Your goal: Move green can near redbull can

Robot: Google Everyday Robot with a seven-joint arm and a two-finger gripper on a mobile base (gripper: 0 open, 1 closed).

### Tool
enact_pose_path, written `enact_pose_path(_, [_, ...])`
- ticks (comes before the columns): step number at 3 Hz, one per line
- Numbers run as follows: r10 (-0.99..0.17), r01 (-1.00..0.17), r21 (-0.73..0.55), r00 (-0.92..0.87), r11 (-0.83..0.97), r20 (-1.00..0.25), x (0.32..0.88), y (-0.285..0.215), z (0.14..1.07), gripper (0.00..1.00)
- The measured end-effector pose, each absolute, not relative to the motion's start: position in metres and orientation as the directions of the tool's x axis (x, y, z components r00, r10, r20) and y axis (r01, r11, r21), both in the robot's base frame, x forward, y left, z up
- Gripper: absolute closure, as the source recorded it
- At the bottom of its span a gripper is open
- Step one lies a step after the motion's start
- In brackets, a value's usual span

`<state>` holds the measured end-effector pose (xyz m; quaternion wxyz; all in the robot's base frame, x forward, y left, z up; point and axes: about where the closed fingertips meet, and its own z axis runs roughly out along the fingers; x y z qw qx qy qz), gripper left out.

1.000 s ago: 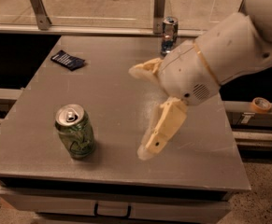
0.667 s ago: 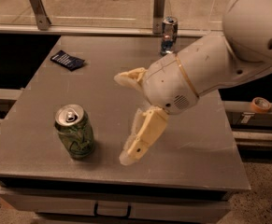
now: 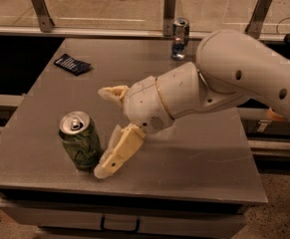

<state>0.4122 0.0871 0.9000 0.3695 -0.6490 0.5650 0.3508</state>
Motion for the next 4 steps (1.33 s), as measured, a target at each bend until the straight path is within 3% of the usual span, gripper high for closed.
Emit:
enact_pose_path(1, [-0.416, -0.997, -0.048, 0.070, -0.065, -0.907, 0.418, 0.116, 0.883, 0.03])
enact_pose_path(4, [-0.393, -0.998, -0.057, 0.053, -0.001, -0.918, 0.427, 0.115, 0.888, 0.71])
